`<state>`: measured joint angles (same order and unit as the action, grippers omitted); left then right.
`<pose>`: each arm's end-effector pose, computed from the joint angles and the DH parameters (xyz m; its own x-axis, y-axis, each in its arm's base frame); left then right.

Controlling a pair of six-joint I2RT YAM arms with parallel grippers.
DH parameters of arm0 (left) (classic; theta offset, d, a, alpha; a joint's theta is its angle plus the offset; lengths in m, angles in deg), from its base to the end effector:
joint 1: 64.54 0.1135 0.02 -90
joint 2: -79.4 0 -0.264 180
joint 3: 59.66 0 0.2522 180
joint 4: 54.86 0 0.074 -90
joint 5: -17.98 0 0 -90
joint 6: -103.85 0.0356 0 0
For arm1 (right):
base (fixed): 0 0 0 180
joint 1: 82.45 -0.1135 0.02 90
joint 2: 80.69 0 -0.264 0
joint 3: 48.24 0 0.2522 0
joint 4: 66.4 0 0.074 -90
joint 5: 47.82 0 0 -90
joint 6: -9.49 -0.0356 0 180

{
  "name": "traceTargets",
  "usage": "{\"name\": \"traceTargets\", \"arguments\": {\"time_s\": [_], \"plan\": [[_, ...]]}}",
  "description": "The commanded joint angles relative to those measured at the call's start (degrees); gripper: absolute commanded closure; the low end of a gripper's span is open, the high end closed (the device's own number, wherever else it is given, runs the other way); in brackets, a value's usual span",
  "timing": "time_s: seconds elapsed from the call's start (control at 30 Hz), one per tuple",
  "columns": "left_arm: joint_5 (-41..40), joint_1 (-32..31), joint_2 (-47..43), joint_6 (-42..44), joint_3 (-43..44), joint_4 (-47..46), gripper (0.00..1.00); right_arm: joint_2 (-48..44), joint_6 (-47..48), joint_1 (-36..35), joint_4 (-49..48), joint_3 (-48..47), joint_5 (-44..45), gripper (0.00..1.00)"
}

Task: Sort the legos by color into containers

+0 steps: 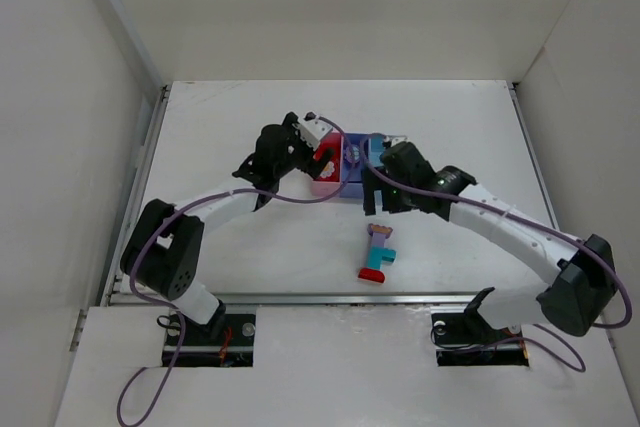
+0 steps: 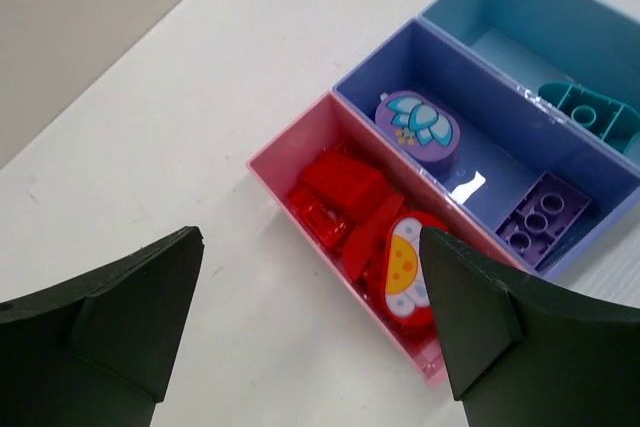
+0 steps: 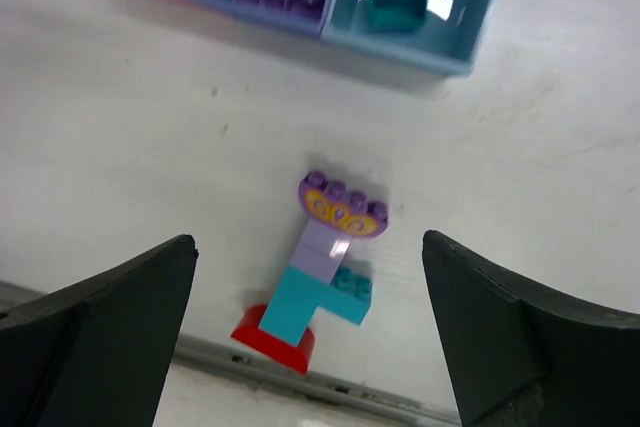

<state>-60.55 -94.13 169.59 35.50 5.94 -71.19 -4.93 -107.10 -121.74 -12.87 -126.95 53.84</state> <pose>0.3078 -0.1829 0.2569 0.1256 0.3445 -0.9304 0.6549 0.6756 0.3386 0.2182 0.1692 0.2983 -0.7678 -0.0618 -0.6377 -0.1981 0.9694 0.1446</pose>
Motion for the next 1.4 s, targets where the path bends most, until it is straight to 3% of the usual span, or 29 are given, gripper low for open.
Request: {"name": "traceTargets", "arguments": {"time_s": [0.0,0.17,0.53,0.77,0.83,0.87,0.9,1.07,1.17,1.3,1.37], "plan": [[-1.9,-0.3,-4.8,-1.5,2.4,6.7,0.13,2.4,-4.2,-3.2,1.5,3.2,-2.6,0.00],[-2.5,-0.3,-9.2,-2.6,-2.3,9.7,0.13,6.9,-5.8,-3.8,-1.5,6.3,-5.2,0.00],[-1.7,-0.3,-16.3,-5.5,-9.6,7.8,0.13,15.2,-6.5,-4.4,-5.8,6.9,-0.5,0.00],[-2.3,-0.3,-18.0,-5.5,-11.2,6.6,0.13,18.6,-7.7,-4.4,-8.8,8.2,1.5,0.08],[-2.3,-0.3,-18.6,-5.5,-11.8,6.1,0.13,19.3,-7.7,-4.4,-9.7,8.2,1.5,0.13],[-2.8,-0.3,-18.6,-5.5,-11.8,6.1,0.13,21.0,-7.7,-4.4,-10.4,7.6,1.5,0.25],[-2.9,-0.3,-18.6,-5.5,-11.8,6.1,0.13,21.0,-7.7,-4.4,-10.4,7.6,1.5,0.25],[-2.9,-0.3,-19.1,-5.5,-12.9,5.6,0.13,21.7,-6.6,-4.4,-10.4,7.6,1.0,0.47],[-3.4,-0.3,-19.1,-5.5,-12.9,5.0,0.13,20.6,-6.6,-4.4,-10.4,7.6,1.0,0.54],[-3.4,-0.3,-19.1,-5.5,-12.9,5.0,0.11,19.0,-4.8,-4.4,-9.9,5.7,1.0,0.72],[-2.9,-0.3,-19.1,-5.5,-12.9,5.6,0.11,16.7,-4.8,-4.4,-8.2,4.6,1.7,0.76]]}}
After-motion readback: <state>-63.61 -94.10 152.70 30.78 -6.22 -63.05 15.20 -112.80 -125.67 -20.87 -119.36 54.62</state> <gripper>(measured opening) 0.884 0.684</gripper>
